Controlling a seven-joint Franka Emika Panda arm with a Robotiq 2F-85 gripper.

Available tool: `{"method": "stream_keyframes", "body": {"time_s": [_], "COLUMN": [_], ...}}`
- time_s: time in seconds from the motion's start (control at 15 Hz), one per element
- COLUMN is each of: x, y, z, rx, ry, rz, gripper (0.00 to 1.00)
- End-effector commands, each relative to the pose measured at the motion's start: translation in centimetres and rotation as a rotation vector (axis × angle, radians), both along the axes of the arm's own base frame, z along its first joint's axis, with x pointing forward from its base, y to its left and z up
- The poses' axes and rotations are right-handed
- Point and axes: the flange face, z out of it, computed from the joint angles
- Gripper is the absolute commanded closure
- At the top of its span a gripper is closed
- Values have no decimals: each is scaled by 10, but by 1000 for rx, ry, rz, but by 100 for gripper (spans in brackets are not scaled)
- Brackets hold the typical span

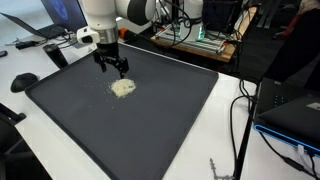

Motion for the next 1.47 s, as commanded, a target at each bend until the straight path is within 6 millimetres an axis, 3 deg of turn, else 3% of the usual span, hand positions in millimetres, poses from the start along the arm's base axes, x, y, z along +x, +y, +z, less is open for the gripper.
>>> {"method": "stream_keyframes", "body": {"time_s": [0.0, 0.53, 0.87, 1.2, 1.4], "x": [-9, -20, -31, -39, -46], "y": [25, 93, 121, 132, 129], "z": [16, -1, -24, -60, -64], "rx": [-93, -273, -364, -448, -422], "ry": [-13, 71, 94, 134, 98], "rz": [-95, -100, 37, 168, 204], "gripper": [0, 0, 0, 0, 0]}}
